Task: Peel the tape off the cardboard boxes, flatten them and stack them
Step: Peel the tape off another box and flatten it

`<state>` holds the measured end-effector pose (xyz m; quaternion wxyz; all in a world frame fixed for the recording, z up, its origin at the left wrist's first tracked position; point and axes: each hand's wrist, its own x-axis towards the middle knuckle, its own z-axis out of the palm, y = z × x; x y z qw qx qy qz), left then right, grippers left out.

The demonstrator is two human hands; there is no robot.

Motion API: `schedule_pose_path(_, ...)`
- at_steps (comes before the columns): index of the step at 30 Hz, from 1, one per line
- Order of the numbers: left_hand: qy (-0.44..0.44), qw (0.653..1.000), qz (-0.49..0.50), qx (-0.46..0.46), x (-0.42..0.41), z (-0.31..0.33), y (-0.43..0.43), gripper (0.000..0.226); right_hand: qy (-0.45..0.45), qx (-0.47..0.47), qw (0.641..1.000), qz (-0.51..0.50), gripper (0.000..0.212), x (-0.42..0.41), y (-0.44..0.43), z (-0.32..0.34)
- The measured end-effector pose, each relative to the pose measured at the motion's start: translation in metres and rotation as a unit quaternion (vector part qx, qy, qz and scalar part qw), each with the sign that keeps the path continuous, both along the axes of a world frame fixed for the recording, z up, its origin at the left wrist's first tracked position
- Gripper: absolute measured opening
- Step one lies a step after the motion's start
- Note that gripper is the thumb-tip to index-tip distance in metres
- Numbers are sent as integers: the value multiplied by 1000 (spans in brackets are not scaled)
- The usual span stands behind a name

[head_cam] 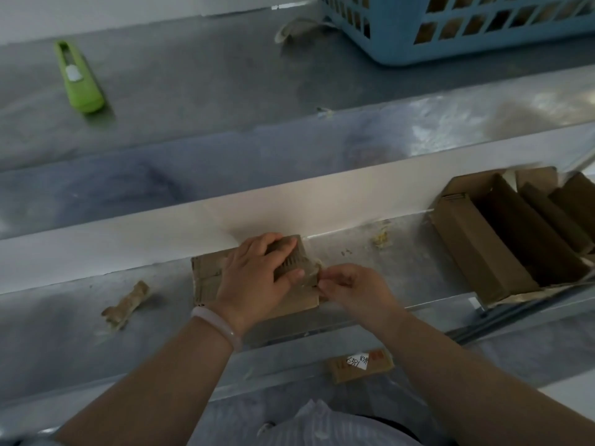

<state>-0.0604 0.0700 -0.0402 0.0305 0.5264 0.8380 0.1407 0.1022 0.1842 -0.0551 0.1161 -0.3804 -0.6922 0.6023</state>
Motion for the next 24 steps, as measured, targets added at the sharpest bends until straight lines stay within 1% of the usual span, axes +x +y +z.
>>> schedule_pose_path(2,3,1000,1,4,0,0,0,73,12,41,999,-19,17,-3,0,1)
schedule_pose_path(5,6,1000,3,4,1,0,1,73,41,41,998,-29,20,-8,2,3)
schedule_pose_path(8,13,1000,2,3,1,0,1,72,16,61,998,-8,20,-11,2,7)
schedule_pose_path(10,13,1000,3,7,1,-1,0,71,-15,119,993,5,16,-11,4,8)
schedule_pose_path(13,13,1000,4,7,2,-2,0,70,-56,224,971,57,7,-10,4,10)
schedule_pose_path(15,15,1000,9,9,3,-2,0,70,-66,285,952,93,14,-9,3,8)
schedule_pose_path(17,15,1000,12,11,5,-3,-1,70,-70,323,936,123,17,-8,2,9)
schedule_pose_path(19,15,1000,12,9,5,-3,-1,70,-83,332,928,149,16,-9,4,11)
schedule_pose_path(24,7,1000,19,7,6,-4,-1,72,-166,307,918,190,21,-16,10,26)
